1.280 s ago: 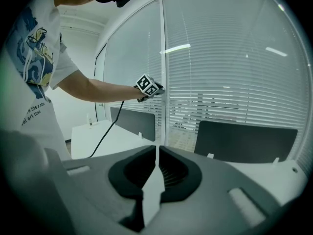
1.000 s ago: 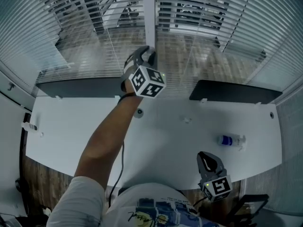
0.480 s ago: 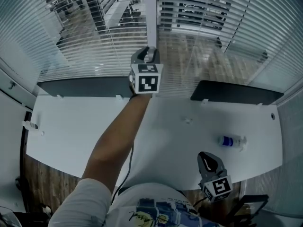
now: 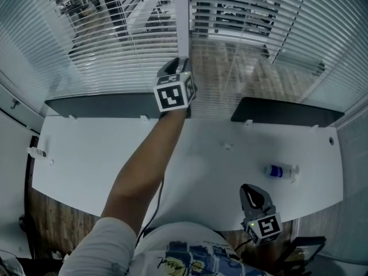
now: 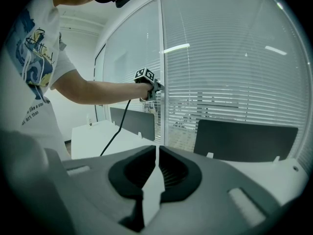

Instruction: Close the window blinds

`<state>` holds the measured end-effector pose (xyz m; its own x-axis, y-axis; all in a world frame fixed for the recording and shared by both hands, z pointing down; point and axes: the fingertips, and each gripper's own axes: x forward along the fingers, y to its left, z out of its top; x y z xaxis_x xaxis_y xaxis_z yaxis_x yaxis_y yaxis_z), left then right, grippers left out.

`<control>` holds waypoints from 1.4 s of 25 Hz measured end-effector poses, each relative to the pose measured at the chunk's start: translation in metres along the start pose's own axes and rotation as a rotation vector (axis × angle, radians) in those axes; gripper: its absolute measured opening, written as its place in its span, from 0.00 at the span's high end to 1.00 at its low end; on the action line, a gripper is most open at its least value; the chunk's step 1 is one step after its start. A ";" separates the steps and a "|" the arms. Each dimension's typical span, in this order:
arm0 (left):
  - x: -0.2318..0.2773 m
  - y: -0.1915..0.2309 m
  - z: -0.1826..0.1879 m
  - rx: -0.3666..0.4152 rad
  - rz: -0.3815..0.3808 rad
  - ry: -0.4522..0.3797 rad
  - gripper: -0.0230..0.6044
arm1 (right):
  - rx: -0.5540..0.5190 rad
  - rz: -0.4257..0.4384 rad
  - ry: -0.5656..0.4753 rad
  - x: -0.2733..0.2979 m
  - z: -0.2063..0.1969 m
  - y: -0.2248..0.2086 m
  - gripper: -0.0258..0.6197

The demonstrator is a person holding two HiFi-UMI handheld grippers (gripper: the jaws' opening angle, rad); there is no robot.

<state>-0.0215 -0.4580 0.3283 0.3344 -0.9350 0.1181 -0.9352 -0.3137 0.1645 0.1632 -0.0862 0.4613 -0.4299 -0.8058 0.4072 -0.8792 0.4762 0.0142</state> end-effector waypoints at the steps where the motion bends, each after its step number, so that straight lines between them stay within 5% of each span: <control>1: 0.000 0.001 0.000 -0.028 -0.002 0.001 0.76 | 0.001 -0.001 -0.001 0.000 0.000 0.000 0.94; 6: 0.000 0.003 -0.002 -0.073 -0.009 0.003 0.76 | 0.006 -0.001 -0.009 -0.001 0.000 0.000 0.94; 12: 0.003 0.003 0.002 0.032 -0.028 -0.006 0.70 | 0.008 -0.001 -0.006 0.001 -0.001 -0.002 0.94; 19: -0.018 -0.023 -0.005 0.642 -0.023 -0.001 0.68 | 0.008 -0.001 -0.016 -0.008 -0.007 0.001 0.94; 28: -0.016 -0.030 -0.007 1.260 -0.006 0.025 0.69 | 0.004 0.002 -0.026 -0.010 -0.001 0.004 0.94; 31: -0.009 -0.024 -0.009 1.416 -0.006 0.068 0.69 | 0.003 -0.002 -0.025 -0.012 0.000 0.007 0.94; 35: 0.003 -0.019 -0.020 1.527 -0.008 0.122 0.70 | 0.000 -0.007 -0.025 -0.014 -0.002 0.002 0.94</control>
<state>-0.0008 -0.4520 0.3450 0.2759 -0.9374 0.2124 -0.1313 -0.2556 -0.9578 0.1674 -0.0732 0.4581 -0.4291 -0.8175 0.3841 -0.8820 0.4709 0.0169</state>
